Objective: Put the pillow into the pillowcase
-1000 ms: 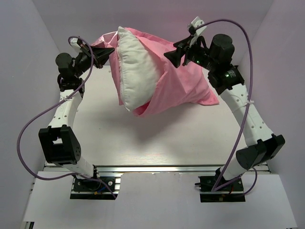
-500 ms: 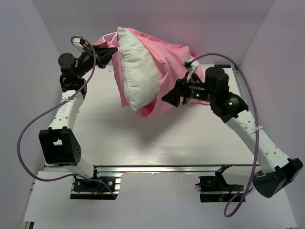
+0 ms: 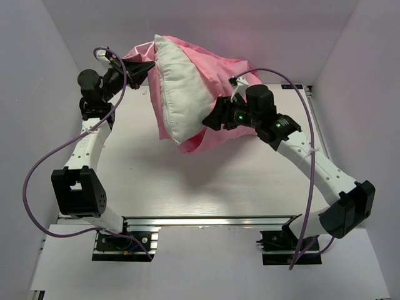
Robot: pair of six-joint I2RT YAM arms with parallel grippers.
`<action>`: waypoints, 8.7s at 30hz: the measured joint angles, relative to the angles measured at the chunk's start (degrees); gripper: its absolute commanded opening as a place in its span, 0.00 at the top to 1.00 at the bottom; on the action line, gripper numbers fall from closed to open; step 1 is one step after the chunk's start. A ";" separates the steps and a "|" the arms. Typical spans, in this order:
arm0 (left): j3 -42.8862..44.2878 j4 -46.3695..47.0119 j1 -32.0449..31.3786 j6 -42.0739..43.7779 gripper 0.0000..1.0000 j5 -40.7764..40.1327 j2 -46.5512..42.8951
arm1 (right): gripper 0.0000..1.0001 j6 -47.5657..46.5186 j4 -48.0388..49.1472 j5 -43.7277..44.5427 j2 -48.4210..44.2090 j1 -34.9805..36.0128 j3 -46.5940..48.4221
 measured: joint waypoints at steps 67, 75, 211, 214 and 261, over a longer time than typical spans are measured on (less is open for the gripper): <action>-34.77 4.24 -7.17 -6.21 0.93 -5.79 -13.68 | 1.00 -16.04 20.26 -29.44 -2.78 -21.57 -8.37; -41.64 -18.78 -0.35 4.13 0.38 -5.77 -32.63 | 0.51 -20.04 12.41 -37.24 -4.09 -12.41 -8.70; -15.39 -55.65 -24.06 48.06 1.00 -46.12 -17.62 | 1.00 -27.26 10.75 -16.74 17.20 -9.70 2.32; -15.41 -56.54 -21.14 47.58 1.00 -43.89 -19.71 | 1.00 -33.75 12.02 -11.87 15.78 -7.48 -1.60; -13.16 -34.27 -6.23 27.54 0.96 -6.40 -6.29 | 1.00 -55.91 9.27 5.33 41.53 7.32 17.77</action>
